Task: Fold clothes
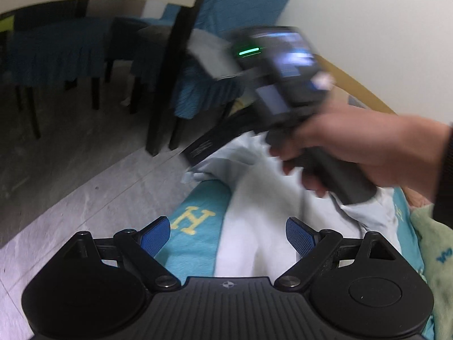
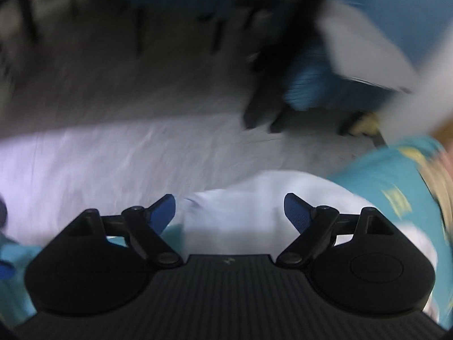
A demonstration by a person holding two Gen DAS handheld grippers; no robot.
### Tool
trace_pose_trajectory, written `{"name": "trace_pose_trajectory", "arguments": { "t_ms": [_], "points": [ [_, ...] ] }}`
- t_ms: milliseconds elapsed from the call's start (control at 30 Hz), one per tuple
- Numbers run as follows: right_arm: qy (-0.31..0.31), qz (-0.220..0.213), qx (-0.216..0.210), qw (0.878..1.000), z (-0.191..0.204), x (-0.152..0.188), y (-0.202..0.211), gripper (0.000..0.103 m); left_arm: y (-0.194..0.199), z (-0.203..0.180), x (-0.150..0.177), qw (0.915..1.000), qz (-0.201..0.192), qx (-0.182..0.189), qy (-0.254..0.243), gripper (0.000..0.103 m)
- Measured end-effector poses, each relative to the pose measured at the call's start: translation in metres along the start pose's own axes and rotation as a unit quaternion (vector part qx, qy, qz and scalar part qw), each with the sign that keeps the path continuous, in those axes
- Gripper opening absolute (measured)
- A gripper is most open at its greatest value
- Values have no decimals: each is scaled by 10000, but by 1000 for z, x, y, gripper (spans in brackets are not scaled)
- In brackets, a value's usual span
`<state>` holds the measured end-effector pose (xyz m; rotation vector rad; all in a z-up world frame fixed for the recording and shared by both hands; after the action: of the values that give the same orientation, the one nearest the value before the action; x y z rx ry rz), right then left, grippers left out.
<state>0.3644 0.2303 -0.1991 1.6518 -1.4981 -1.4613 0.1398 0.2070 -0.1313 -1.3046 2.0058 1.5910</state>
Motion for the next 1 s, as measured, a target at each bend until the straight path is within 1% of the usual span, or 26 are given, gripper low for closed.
{"name": "trace_pose_trajectory", "arguments": {
  "t_ms": [67, 133, 200, 233, 267, 300, 333, 367, 433, 467, 500, 533, 600, 667, 733, 800, 833, 900, 967, 1000],
  "points": [
    [461, 343, 103, 9983, 19, -10, -28, 85, 0, 2, 0, 9995, -113, -295, -46, 90],
    [759, 718, 220, 9943, 28, -14, -53, 84, 3, 4, 0, 9979, -312, -563, -83, 90],
    [882, 998, 492, 9899, 29, -14, -72, 84, 4, 6, -1, 9972, -434, -609, -66, 90],
    [864, 1081, 634, 9883, 27, -12, -78, 78, 4, 7, -1, 9970, -459, -625, -54, 90],
    [820, 1145, 773, 9870, 24, -9, -83, 66, 5, 8, -1, 9969, -474, -621, -43, 90],
    [761, 1082, 898, 9871, 22, -8, -82, 59, 5, 9, -2, 9969, -490, -618, -33, 90],
    [697, 973, 1017, 9876, 19, -7, -80, 32, 5, 10, -2, 9968, -505, -614, -22, 90],
    [578, 828, 1151, 9882, 15, -7, -75, 9, 5, 11, -3, 9968, -526, -599, 0, 90],
    [123, 208, 1215, 9923, 4, -3, -51, 9, 8, 14, -5, 9966, -630, -521, 86, 90],
    [-104, -221, 1284, 9914, -1, 0, -34, 8, 10, 14, -6, 9963, -701, -488, 113, 90],
    [-432, -614, 1416, 9871, -10, 5, -14, 8, 13, 14, -7, 9959, -773, -451, 131, 90],
    [-796, -980, 1560, 9797, -19, 11, 5, 7, 15, 11, -6, 9955, -847, -409, 135, 90],
    [-1522, -1635, 1853, 9569, -40, 28, 45, 7, 21, 6, -4, 9945, -996, -311, 123, 90],
    [-2241, -2158, 2160, 9255, -65, 54, 83, 6, 30, 1, -2, 9934, -1137, -150, 19, 90],
    [-3021, -2557, 2481, 8842, -88, 90, 117, 6, 35, -7, 1, 9927, -1196, 56, -139, 91],
    [-3872, -2880, 2689, 8335, -112, 139, 140, 6, 37, -15, 5, 9924, -1174, 244, -267, 91],
    [-4268, -2963, 2796, 8074, -122, 165, 147, 6, 37, -18, 7, 9927, -1122, 334, -286, 91],
    [-4947, -2977, 3001, 7594, -136, 218, 150, 6, 33, -24, 11, 9937, -968, 480, -312, 91],
    [-5434, -2831, 3156, 7246, -148, 265, 143, 6, 25, -31, 16, 9943, -836, 520, -413, 91],
    [-5645, -2725, 3142, 7130, -154, 285, 137, 6, 21, -35, 18, 9945, -777, 515, -481, 91]
  ]
}}
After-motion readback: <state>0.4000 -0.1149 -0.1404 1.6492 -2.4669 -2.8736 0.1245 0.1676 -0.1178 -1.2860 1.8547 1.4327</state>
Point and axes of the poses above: each gripper's, at about its wrist camera, not at the fingertips, and y roughly against the way its jaws point, z to its left, x to its underside, the point moved 1 cm from there along -y, roughly the way its jaws point, and after that the axes turned 3 degrees about x, right-handed, at the moved point
